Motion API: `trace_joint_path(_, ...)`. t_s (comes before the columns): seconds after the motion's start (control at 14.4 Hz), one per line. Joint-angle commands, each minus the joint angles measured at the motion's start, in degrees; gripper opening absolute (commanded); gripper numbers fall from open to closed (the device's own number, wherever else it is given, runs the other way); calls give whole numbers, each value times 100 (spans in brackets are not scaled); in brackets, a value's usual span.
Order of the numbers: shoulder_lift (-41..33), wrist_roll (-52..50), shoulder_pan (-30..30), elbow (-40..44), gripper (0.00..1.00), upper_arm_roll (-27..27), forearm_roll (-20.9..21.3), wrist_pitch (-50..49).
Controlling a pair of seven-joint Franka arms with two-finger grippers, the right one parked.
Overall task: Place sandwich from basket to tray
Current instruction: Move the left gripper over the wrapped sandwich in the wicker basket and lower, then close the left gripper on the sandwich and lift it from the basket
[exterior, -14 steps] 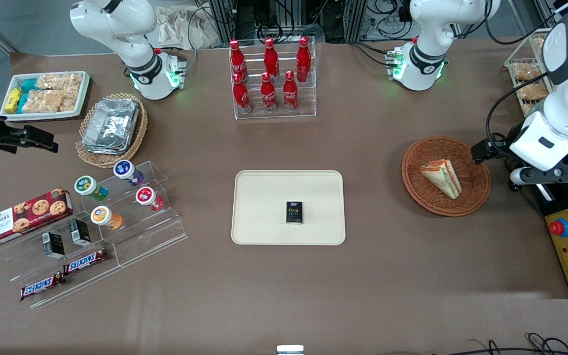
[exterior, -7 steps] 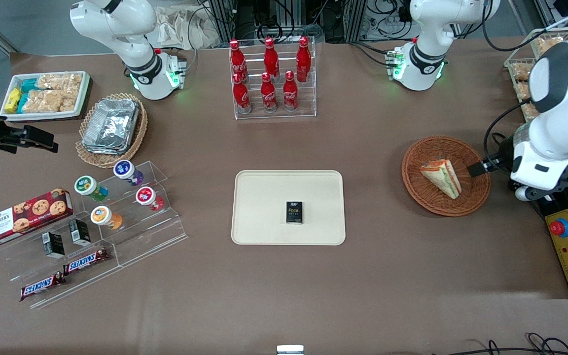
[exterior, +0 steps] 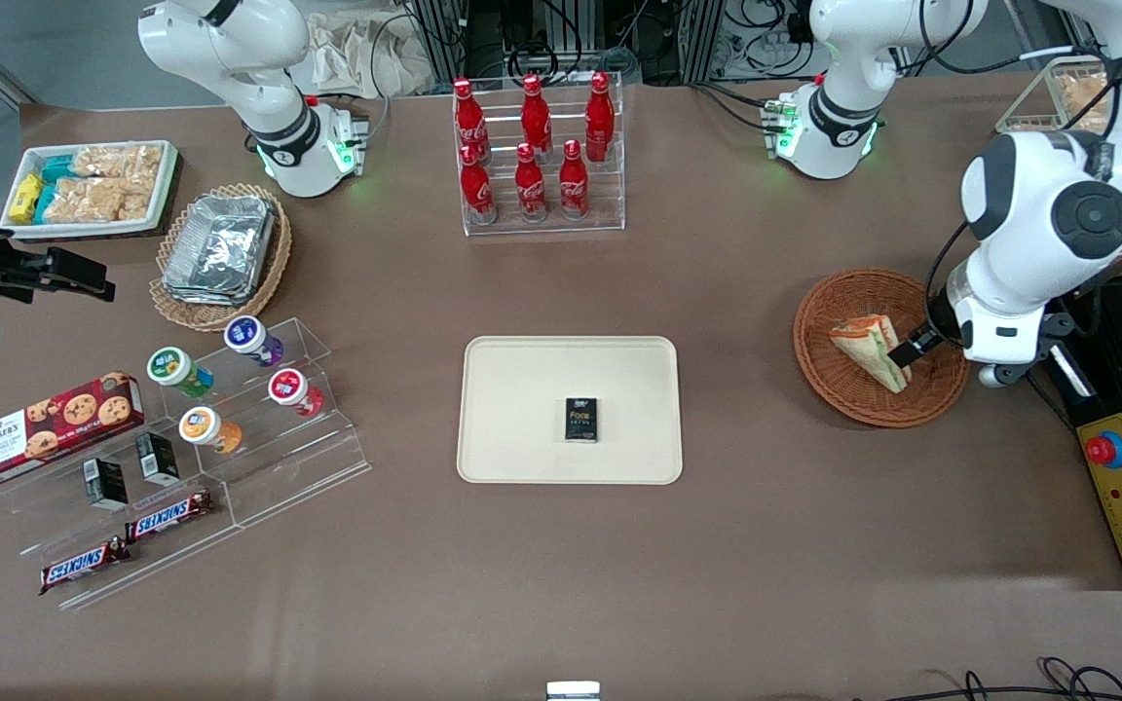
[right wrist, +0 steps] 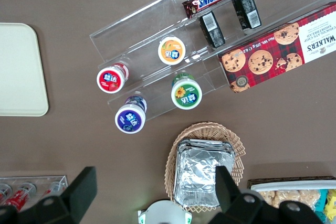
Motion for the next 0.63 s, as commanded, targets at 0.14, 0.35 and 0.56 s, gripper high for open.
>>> trace_joint_path(0.14, 231, -527, 34, -621, 100, -44, 56, 992)
trace_joint_path(0.35, 425, -527, 43, -1121, 100, -44, 56, 1730)
trace_joint_path(0.56, 662, -553, 60, -1413, 100, -44, 56, 2311)
